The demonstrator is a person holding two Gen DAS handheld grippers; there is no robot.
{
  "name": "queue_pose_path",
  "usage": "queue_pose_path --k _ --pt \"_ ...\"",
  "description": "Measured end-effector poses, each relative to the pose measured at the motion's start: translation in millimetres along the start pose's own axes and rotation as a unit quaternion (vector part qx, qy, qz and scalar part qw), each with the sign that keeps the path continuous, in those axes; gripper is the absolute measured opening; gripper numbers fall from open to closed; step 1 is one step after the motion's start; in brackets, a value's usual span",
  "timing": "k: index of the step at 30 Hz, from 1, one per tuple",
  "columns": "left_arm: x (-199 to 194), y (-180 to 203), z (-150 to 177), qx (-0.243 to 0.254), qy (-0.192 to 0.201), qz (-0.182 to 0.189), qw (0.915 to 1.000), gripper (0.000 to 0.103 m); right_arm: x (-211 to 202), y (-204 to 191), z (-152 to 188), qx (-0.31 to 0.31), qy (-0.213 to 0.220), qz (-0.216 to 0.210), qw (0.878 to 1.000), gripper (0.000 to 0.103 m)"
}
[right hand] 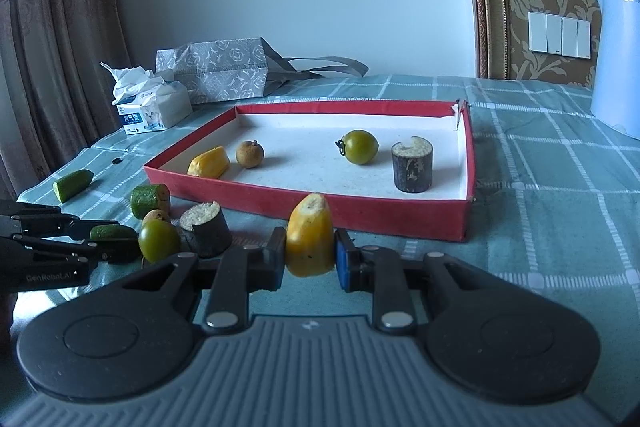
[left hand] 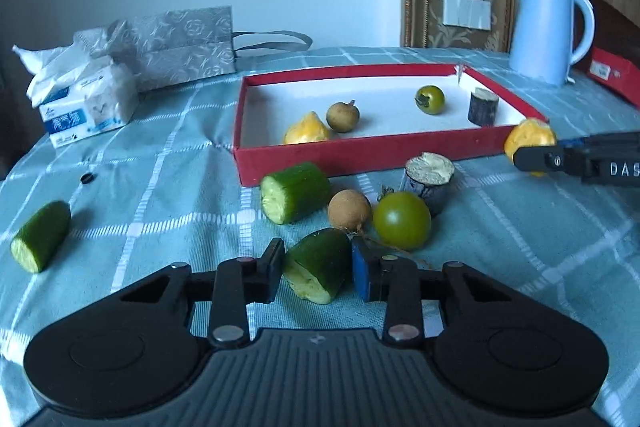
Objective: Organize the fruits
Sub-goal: 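Grasp the green cucumber chunk with the left gripper while the right gripper holds the yellow chunk, then lower the yellow chunk into the tray and open the right gripper while the left holds the cucumber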
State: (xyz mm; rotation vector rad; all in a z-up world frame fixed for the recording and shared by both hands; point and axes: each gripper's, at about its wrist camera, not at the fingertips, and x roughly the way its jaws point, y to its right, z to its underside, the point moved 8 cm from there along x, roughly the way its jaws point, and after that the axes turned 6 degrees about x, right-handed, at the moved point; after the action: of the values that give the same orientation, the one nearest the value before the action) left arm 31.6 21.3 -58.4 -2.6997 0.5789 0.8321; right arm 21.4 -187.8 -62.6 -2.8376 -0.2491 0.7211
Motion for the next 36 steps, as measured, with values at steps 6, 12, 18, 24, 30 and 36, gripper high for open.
queue_pose_path --k 6,12,18,24,30,36 --pt "-12.0 -4.7 -3.4 -0.016 0.019 -0.06 0.9979 0.034 -1.1 0.6 -1.1 0.003 0.006 -0.001 1.0 0.024" --pt "-24.6 0.2 -8.8 -0.026 0.045 -0.112 0.9923 0.034 -6.5 -0.9 -5.4 0.004 0.023 -0.003 1.0 0.024" --pt "-20.1 -4.6 -2.9 -0.056 0.035 -0.121 0.9904 0.034 -15.0 -9.1 -20.0 -0.006 0.055 -0.001 0.998 0.024" --pt "-18.4 -15.1 0.6 -0.081 0.033 -0.129 0.9878 0.034 2.5 -12.5 -49.3 -0.014 0.062 0.011 0.998 0.024" --pt "-20.1 -25.1 2.6 -0.107 0.038 -0.131 0.9848 0.034 37.4 -8.2 -74.3 -0.017 0.064 0.038 0.997 0.024" --pt "-20.8 -25.2 2.2 -0.111 0.041 -0.126 0.9849 0.034 79.5 3.3 -81.1 -0.026 0.044 0.082 0.995 0.024"
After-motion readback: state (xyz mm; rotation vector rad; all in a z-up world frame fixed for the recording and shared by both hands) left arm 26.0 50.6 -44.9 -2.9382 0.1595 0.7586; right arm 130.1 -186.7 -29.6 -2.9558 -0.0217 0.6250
